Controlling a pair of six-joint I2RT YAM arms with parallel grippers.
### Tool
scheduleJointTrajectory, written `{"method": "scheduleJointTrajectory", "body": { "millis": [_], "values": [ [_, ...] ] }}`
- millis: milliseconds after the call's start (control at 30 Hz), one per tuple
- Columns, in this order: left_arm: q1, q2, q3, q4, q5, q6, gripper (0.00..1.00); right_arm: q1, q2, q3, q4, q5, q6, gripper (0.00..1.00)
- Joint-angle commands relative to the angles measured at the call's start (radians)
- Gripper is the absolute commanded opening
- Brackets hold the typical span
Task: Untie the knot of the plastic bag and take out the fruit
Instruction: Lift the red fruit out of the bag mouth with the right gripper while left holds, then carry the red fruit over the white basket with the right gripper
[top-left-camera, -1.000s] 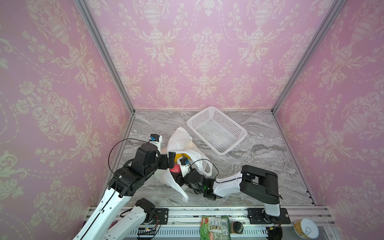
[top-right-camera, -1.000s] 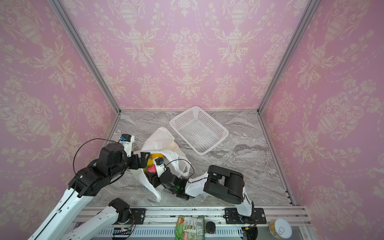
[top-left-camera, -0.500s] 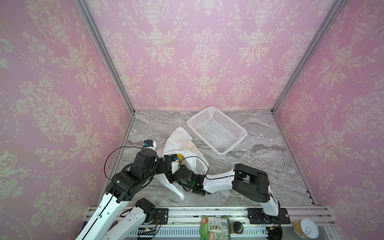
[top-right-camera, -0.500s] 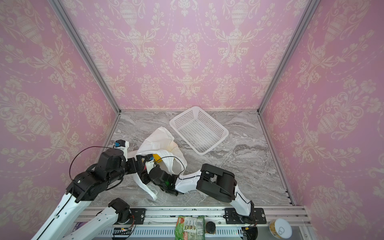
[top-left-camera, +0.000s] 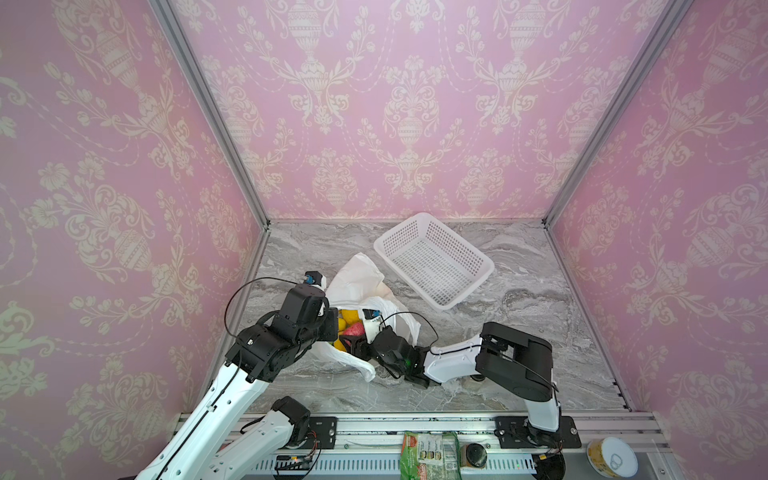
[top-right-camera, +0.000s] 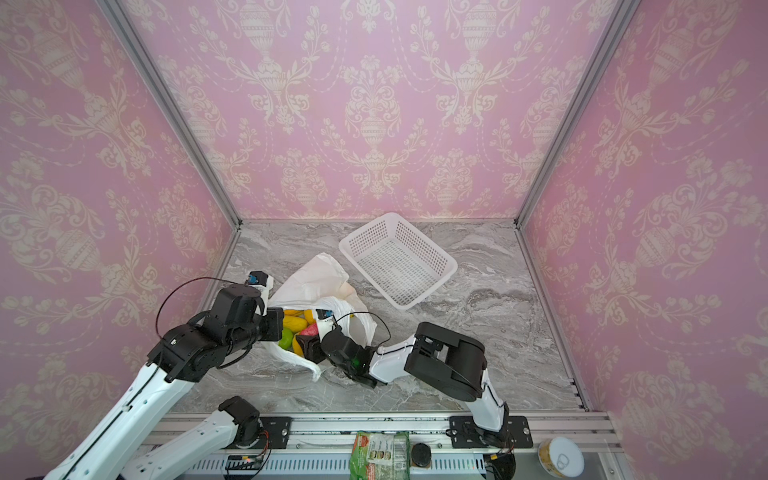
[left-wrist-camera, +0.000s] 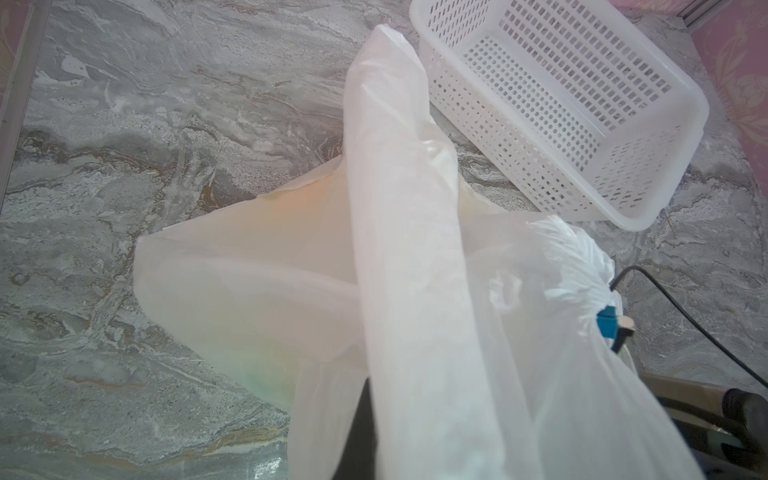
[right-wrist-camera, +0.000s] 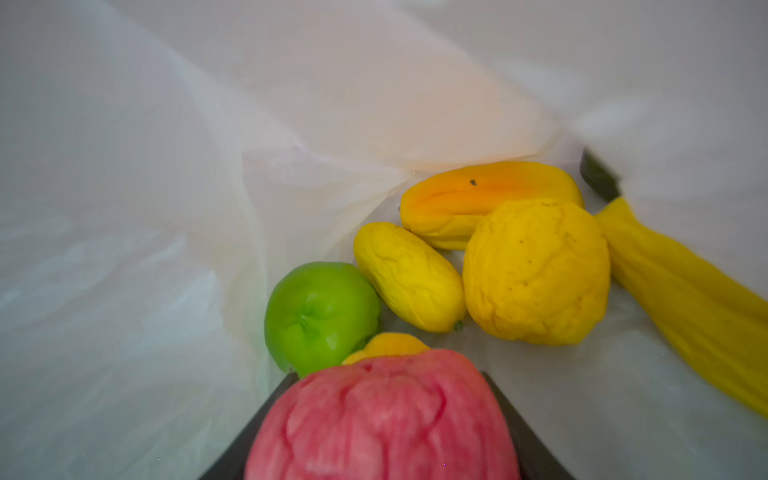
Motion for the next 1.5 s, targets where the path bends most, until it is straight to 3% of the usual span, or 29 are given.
{"method": "scheduleJointTrajectory", "body": {
  "millis": [0, 300, 533, 667, 733, 867, 1033, 1233, 1467],
  "values": [
    [-0.006, -0.017, -0.018, 0.044, 0.138, 0.101, 0.00, -0.004, -0.128, -0.087, 0.124, 0.007, -0.071, 0.50],
    [-0.011, -0.057, -0.057, 0.112, 0.303, 0.121, 0.00, 0.013, -0.488, -0.367, 0.296, -0.140, -0.295, 0.49],
    [-0.021, -0.105, -0.076, 0.134, 0.341, 0.119, 0.00, -0.064, -0.798, -0.428, 0.115, -0.082, -0.340, 0.46],
    [-0.023, -0.104, -0.079, 0.135, 0.341, 0.118, 0.00, -0.181, -0.964, -0.405, -0.107, 0.070, -0.326, 0.46],
    [-0.023, -0.094, -0.077, 0.133, 0.333, 0.116, 0.00, -0.276, -0.976, -0.348, -0.254, 0.116, -0.283, 0.45],
    [-0.023, -0.072, -0.075, 0.126, 0.311, 0.111, 0.00, -0.488, -0.815, -0.164, -0.530, 0.094, -0.188, 0.45],
    [-0.023, -0.045, -0.073, 0.121, 0.286, 0.109, 0.00, -0.649, -0.481, 0.114, -0.798, 0.007, -0.163, 0.51],
    [-0.022, 0.008, -0.069, 0.110, 0.262, 0.103, 0.00, -0.720, -0.144, 0.405, -1.007, -0.023, -0.178, 0.56],
    [-0.022, 0.050, -0.068, 0.108, 0.269, 0.104, 0.00, -0.765, -0.049, 0.455, -1.040, -0.066, -0.162, 0.60]
  ]
}}
